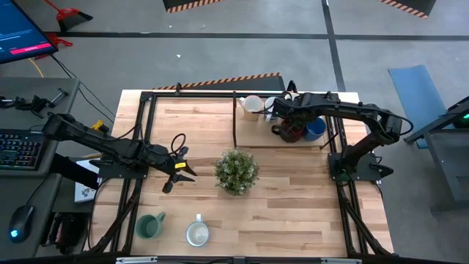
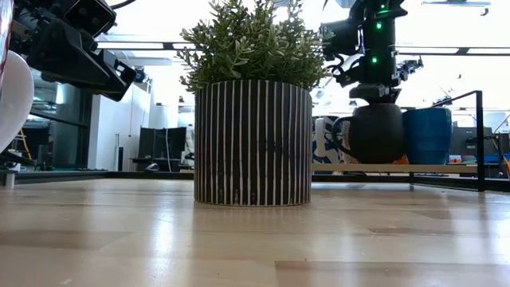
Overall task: Place coffee mugs
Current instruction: Put the black mug on the shelf, then put the green mug on the shelf
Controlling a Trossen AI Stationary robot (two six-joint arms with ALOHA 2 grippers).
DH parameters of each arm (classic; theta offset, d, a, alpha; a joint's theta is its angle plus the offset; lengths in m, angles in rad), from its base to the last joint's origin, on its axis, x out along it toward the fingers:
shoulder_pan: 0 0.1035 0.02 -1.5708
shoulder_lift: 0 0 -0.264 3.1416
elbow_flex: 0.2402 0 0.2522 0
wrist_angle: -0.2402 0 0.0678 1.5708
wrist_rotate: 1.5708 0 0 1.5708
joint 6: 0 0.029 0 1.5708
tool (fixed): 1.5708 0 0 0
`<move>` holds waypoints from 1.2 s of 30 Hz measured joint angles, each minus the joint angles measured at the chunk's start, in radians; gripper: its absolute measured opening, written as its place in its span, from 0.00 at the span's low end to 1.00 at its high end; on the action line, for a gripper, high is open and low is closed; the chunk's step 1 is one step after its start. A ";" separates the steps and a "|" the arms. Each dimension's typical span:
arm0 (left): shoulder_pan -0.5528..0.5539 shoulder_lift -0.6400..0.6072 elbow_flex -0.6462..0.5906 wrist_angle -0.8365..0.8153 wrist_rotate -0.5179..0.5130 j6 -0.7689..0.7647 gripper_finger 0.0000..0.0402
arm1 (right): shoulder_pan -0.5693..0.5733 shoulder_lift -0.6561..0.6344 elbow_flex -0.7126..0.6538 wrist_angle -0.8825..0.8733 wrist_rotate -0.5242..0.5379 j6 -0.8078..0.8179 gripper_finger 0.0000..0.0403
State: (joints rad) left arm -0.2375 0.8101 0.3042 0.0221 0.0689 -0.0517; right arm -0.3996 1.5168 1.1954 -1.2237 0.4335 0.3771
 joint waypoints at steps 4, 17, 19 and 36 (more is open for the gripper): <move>0.000 0.000 0.000 0.000 0.000 0.000 0.22 | 0.000 0.000 0.000 0.012 0.000 -0.017 0.16; 0.000 0.000 0.000 -0.001 0.000 -0.025 0.22 | 0.000 0.000 0.002 -0.003 0.010 -0.019 0.26; 0.000 0.000 0.000 -0.001 0.000 -0.025 0.22 | 0.001 0.000 0.002 -0.003 -0.002 -0.020 0.26; 0.000 0.000 0.000 -0.002 0.000 -0.025 0.22 | 0.001 -0.120 0.002 -0.003 -0.056 -0.018 0.26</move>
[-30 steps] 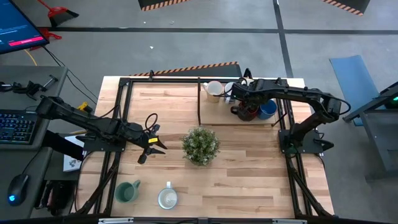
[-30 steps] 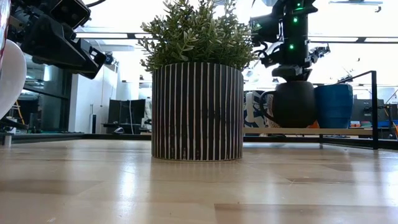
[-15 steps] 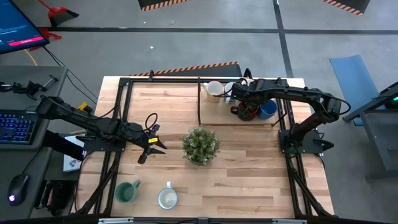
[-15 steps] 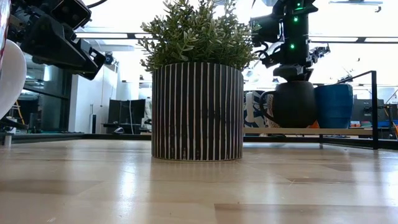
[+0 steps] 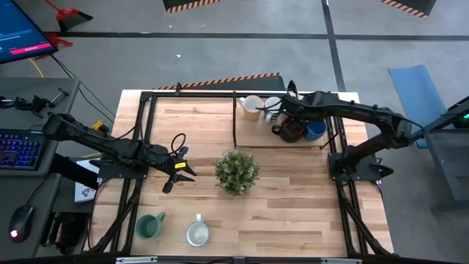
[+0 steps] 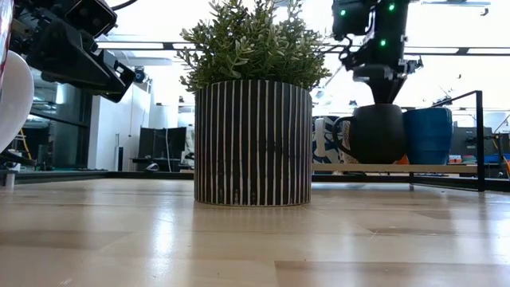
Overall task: Place coffee mugs
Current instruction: Put the green mug on the shelf
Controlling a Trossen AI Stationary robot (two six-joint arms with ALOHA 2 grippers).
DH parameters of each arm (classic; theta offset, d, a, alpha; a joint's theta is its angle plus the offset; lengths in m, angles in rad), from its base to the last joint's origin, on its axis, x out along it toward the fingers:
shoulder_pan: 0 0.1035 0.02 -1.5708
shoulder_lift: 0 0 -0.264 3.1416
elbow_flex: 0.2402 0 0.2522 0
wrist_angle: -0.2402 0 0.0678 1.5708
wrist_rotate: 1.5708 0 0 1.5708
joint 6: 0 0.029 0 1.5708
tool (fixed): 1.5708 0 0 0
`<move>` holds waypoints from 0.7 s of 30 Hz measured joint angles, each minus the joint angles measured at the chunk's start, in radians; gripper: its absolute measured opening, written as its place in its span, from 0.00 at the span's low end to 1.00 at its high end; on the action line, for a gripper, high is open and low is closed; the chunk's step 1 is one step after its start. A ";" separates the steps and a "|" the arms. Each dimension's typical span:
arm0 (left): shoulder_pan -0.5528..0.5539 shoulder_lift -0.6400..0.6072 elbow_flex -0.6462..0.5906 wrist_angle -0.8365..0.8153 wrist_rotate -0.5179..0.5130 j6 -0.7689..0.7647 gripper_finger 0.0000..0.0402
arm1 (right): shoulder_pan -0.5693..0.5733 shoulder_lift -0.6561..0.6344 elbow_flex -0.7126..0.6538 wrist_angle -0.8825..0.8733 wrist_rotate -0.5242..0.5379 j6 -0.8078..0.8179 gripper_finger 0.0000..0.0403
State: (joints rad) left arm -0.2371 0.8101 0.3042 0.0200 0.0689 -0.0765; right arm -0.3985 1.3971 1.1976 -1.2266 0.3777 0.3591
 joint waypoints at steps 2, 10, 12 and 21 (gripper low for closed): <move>0.000 0.000 0.000 0.000 0.000 0.000 0.22 | 0.000 -0.027 0.000 0.007 -0.019 0.002 0.26; 0.000 0.000 0.000 0.000 0.000 0.000 0.22 | 0.005 -0.099 0.000 0.053 -0.089 0.050 0.26; 0.000 0.000 0.000 0.000 0.000 0.000 0.22 | 0.015 -0.098 0.000 0.075 -0.104 0.054 0.26; 0.000 0.000 0.000 0.000 0.000 -0.001 0.22 | 0.129 -0.090 0.000 0.148 -0.162 0.033 0.26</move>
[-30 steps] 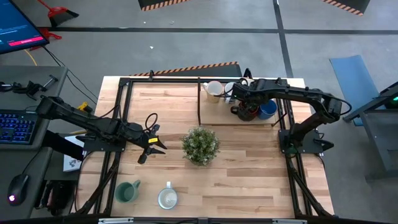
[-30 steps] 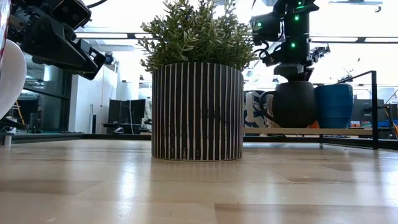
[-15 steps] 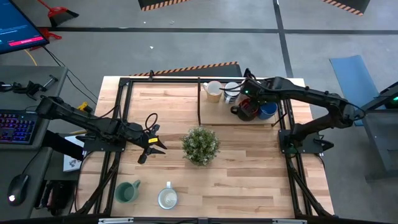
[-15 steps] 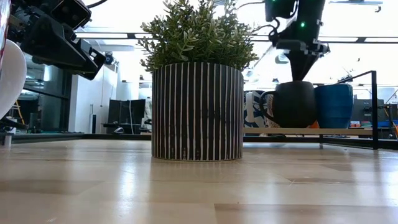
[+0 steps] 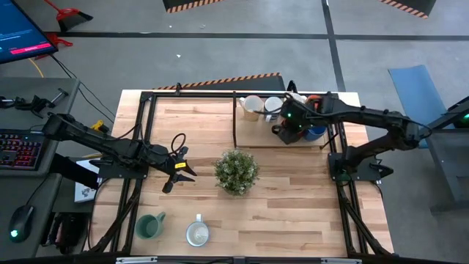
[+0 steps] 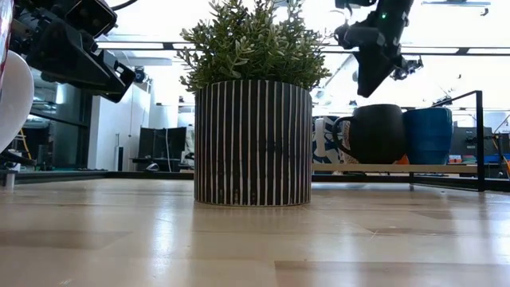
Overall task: Place coffee mugs
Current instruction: Put the green mug on the shelf
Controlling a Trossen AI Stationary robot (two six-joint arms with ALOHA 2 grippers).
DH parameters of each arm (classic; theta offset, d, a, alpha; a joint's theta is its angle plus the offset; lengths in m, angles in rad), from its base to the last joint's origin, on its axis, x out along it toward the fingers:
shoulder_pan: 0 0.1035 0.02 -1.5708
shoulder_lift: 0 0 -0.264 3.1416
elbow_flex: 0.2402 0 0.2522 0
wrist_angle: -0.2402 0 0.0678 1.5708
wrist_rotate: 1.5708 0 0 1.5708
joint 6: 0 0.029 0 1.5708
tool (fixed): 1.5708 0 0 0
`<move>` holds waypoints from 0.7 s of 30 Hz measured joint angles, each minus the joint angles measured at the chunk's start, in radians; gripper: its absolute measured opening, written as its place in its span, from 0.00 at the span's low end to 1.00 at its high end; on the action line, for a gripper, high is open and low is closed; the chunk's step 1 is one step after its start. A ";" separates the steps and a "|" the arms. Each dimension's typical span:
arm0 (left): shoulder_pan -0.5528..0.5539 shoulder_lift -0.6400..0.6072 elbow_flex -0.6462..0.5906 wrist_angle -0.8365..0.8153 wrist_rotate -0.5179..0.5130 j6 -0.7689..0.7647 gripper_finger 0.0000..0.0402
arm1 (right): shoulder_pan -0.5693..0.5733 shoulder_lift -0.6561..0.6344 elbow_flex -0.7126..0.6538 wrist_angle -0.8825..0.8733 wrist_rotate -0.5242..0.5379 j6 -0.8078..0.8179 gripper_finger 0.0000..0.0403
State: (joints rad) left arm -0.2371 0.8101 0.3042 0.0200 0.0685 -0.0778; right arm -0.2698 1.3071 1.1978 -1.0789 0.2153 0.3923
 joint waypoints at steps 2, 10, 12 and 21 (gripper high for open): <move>0.000 0.000 0.000 0.000 0.000 -0.018 0.22 | 0.033 0.000 0.000 -0.001 -0.005 -0.003 0.26; 0.000 0.000 0.000 0.000 0.000 -0.104 0.22 | 0.205 0.009 0.000 0.006 -0.018 0.031 0.26; 0.000 0.000 0.000 0.000 0.000 -0.104 0.22 | 0.257 0.031 0.000 0.006 0.003 0.062 0.26; 0.000 0.000 0.000 -0.001 0.015 -0.172 0.22 | 0.458 0.195 0.000 0.055 0.020 0.100 0.26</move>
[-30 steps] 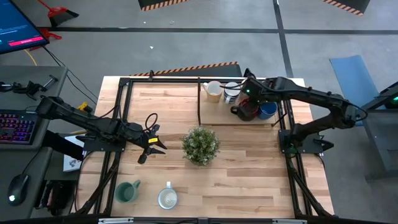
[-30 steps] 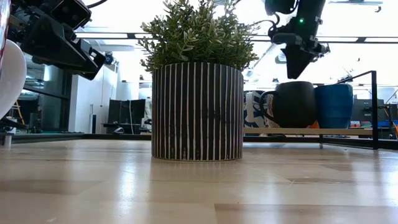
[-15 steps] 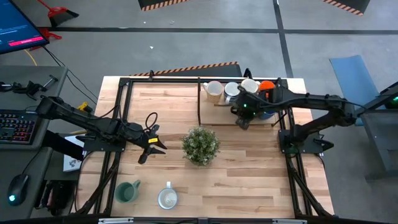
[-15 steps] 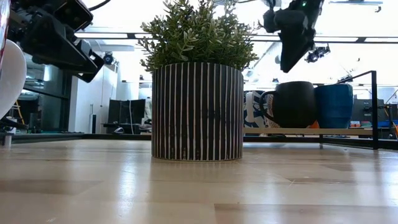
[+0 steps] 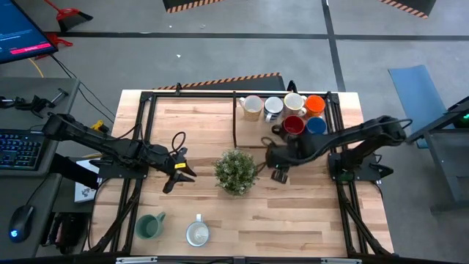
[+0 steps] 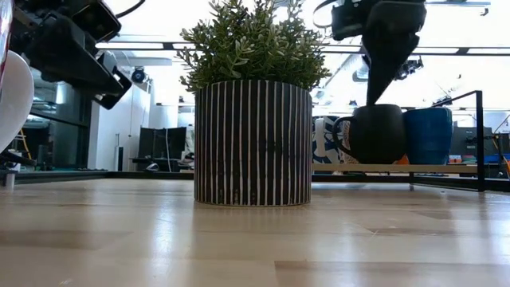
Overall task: Place coffee mugs
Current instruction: Put the green mug on the shelf
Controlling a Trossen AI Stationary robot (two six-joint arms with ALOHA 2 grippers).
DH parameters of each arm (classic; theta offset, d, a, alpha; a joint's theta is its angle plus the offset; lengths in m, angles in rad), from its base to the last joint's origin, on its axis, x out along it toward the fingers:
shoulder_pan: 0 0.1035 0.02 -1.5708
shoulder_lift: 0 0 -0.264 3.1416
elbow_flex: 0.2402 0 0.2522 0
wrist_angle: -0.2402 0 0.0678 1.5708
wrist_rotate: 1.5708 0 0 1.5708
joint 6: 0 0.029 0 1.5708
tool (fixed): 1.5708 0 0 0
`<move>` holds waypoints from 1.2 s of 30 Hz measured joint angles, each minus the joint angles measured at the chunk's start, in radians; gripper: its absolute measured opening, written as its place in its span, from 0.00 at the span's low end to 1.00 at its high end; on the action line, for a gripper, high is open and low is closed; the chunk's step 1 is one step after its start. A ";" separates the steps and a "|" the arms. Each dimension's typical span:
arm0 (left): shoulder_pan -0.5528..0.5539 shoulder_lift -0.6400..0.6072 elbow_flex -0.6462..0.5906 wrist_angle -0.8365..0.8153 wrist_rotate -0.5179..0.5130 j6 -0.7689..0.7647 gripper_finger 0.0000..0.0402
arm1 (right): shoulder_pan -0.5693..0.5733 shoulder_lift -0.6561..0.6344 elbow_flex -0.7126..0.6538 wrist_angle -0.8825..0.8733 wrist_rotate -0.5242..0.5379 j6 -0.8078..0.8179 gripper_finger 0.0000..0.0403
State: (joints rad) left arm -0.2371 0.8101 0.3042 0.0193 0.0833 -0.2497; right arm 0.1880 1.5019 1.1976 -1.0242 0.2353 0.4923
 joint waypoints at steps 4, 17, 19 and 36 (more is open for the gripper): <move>0.000 0.000 0.000 0.000 0.157 -0.087 0.22 | 0.080 0.043 0.000 -0.002 -0.045 0.002 0.26; -0.202 0.002 0.335 -0.623 0.167 -0.404 0.22 | 0.273 0.054 0.000 -0.003 0.049 0.188 0.26; -0.280 0.003 0.361 -0.679 0.103 -0.492 0.22 | 0.290 0.054 0.000 -0.003 0.084 0.206 0.26; -0.766 0.224 0.381 -0.705 -0.008 -1.115 0.22 | 0.312 0.054 0.000 -0.002 0.200 0.225 0.26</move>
State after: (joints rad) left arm -1.0028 1.0336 0.6847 -0.6856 0.0758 -1.3647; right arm 0.4995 1.5562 1.1976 -1.0265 0.4356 0.7177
